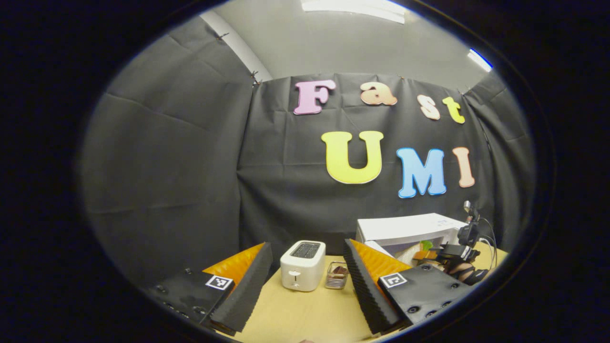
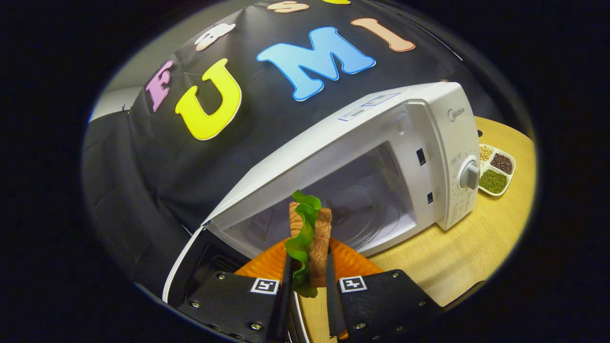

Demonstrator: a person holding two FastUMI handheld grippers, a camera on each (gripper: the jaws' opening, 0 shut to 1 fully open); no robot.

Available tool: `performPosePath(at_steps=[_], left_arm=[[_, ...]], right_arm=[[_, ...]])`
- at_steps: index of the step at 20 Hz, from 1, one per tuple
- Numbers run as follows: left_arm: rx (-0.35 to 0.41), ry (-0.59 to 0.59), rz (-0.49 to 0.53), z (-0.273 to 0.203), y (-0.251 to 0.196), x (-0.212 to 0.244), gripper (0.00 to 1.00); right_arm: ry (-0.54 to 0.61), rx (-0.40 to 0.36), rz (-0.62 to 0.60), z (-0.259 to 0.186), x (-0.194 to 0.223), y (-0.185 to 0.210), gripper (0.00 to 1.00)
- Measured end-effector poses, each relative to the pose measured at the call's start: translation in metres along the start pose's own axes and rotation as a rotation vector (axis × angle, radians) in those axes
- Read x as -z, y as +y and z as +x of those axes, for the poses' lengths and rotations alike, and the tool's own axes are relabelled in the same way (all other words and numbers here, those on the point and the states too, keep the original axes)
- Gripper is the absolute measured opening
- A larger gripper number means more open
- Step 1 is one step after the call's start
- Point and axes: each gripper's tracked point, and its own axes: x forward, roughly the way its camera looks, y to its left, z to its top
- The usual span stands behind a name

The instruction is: Open the microwave oven with the left hand, put the food in, and close the microwave oven.

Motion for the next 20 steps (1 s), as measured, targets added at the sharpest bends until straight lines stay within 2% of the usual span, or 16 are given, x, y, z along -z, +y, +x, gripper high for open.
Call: performPosePath(at_steps=[4,8,12,14,15,17,18,20], left_arm=[[-0.022,0.027,0.009,-0.006,0.009,0.009,0.98],[-0.03,0.037,0.048,-0.008,0.011,0.014,0.98],[-0.023,0.051,0.043,-0.007,0.005,0.018,0.98],[-0.024,0.053,0.038,-0.007,0.003,0.02,0.98],[-0.026,0.054,0.039,-0.007,0.004,0.021,0.98],[-0.03,0.056,0.044,-0.006,0.004,0.02,0.98],[-0.032,0.049,0.044,-0.007,0.005,0.02,0.99],[-0.033,0.05,0.036,-0.008,0.005,0.02,0.98]], right_arm=[[-0.007,0.016,0.002,0.028,0.004,-0.009,0.31],[-0.025,0.039,-0.054,0.042,0.008,-0.022,0.32],[-0.065,0.104,-0.155,0.052,0.002,-0.042,0.43],[-0.081,0.147,-0.175,0.056,-0.006,-0.048,0.44],[-0.083,0.169,-0.198,0.058,-0.008,-0.054,0.54],[-0.093,0.192,-0.238,0.058,-0.014,-0.057,0.64],[-0.105,0.198,-0.267,0.056,-0.019,-0.055,0.64],[-0.118,0.23,-0.331,0.051,-0.024,-0.062,0.82]])
